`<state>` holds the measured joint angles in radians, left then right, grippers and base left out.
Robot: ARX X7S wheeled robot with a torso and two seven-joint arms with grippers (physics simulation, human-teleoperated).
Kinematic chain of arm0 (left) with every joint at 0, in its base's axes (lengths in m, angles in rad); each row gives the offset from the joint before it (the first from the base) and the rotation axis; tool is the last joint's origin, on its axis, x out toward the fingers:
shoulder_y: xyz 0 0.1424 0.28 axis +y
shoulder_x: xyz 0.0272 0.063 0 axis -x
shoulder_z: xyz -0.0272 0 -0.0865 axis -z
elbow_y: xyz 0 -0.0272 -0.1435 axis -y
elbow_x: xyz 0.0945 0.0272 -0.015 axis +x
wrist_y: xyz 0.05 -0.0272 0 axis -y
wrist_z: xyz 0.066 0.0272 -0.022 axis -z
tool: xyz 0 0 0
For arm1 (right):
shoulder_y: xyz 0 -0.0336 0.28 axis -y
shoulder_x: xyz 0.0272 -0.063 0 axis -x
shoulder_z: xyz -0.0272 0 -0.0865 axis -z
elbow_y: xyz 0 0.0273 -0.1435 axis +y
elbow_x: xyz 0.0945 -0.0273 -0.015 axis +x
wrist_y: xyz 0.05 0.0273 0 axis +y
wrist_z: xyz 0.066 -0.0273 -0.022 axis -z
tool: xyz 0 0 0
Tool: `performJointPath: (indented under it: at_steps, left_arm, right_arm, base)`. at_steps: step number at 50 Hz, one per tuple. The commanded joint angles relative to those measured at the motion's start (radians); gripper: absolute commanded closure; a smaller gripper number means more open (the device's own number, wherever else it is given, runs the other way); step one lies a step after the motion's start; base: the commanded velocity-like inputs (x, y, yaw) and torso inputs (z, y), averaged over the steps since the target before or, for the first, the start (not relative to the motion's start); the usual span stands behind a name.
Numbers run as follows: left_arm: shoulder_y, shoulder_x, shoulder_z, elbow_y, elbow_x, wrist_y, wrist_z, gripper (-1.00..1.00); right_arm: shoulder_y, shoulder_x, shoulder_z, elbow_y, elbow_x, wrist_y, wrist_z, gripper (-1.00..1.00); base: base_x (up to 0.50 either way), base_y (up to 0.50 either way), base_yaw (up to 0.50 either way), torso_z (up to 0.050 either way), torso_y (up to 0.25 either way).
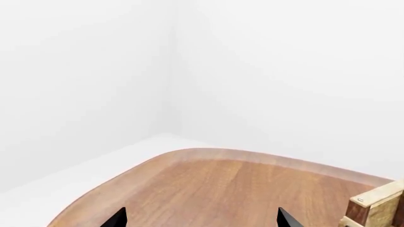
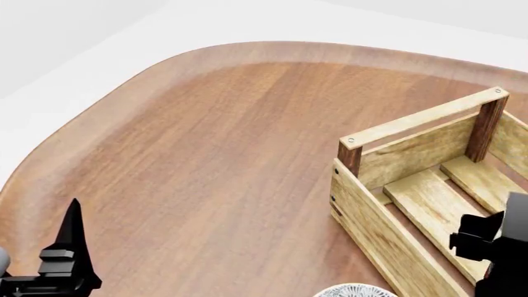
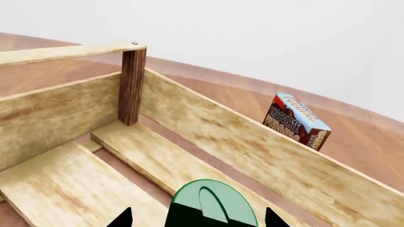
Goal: Pick up the salad dressing and put it in the tray.
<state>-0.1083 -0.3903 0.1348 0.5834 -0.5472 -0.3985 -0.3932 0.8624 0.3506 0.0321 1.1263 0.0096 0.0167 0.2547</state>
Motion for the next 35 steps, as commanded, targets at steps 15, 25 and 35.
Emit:
performJointPath:
  at_steps: [15,25,35]
  left_arm:
    - [-0.001,-0.009,-0.001,0.017,-0.009,-0.001,-0.013,-1.0]
    - [0.001,-0.014,-0.013,0.026,-0.023,0.002,-0.016,-1.0]
    - [0.014,-0.013,-0.047,0.046,-0.06,0.036,-0.005,-1.0]
  right_arm:
    - [-0.392,0.053,0.069,-1.012,0.059,0.457,0.007,-1.0]
    - [-0.501,0.074,0.119,-1.315,0.09,0.554,0.006,-1.0]
    - [-0.644,0.062,0.161,-1.546,0.104,0.53,0.017,-1.0]
  base:
    - [0.0,0.0,0.0,0.0,0.0]
    - [0.0,0.0,0.0,0.0,0.0]
    - [0.0,0.0,0.0,0.0,0.0]
